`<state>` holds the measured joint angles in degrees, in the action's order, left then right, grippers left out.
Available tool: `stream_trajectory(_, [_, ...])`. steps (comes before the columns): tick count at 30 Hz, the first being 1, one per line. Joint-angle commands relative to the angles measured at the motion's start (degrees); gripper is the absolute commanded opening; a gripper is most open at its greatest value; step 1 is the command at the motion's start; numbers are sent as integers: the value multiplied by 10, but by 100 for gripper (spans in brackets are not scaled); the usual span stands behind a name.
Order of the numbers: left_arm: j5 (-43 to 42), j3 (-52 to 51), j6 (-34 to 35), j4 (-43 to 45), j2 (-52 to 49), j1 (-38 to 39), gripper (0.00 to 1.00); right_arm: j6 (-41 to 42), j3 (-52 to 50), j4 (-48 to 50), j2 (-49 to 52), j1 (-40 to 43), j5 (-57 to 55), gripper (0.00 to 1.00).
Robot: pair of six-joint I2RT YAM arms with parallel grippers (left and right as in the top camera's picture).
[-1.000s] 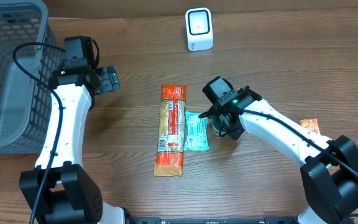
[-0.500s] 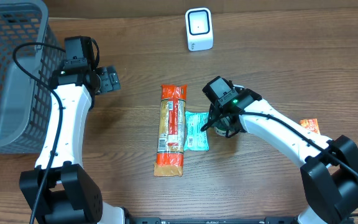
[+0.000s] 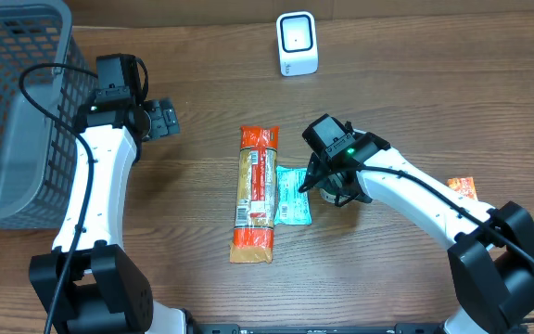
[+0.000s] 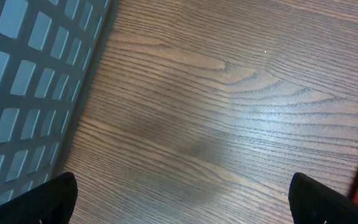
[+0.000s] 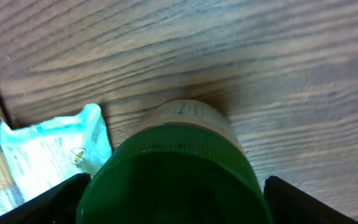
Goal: Scan the item barcode
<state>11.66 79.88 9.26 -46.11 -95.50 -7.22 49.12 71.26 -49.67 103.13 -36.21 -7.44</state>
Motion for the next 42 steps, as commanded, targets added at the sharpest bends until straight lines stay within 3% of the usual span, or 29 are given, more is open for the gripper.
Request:
stream_trajectory(1, [3,9,2,0,-1,1,100,73,7,3,-2,-1,16,84])
stream_trajectory(3, [3,9,2,0,-1,1,100,77,7,2,-2,-1,16,84])
stream_trajectory(9, [3,9,2,0,-1,1,100,74,7,3,-2,-1,10,66])
stream_trajectory(17, [3,9,2,0,-1,1,100,-89,7,7,-2,-1,-46,60])
stream_trajectory(22, [3,9,2,0,-1,1,100,-157,7,10,-2,-1,-61,62])
stream_trajectory(25, [3,9,2,0,-1,1,100,-188,7,13,-2,0,-60,84])
stream_trajectory(28, [3,9,2,0,-1,1,100,-174,7,14,-2,-1,-58,86])
stream_trajectory(36, [3,9,2,0,-1,2,100,-23,7,11,-2,-1,-23,84])
stream_trajectory(42, [3,9,2,0,-1,2,100,-30,7,9,-2,-1,-15,69])
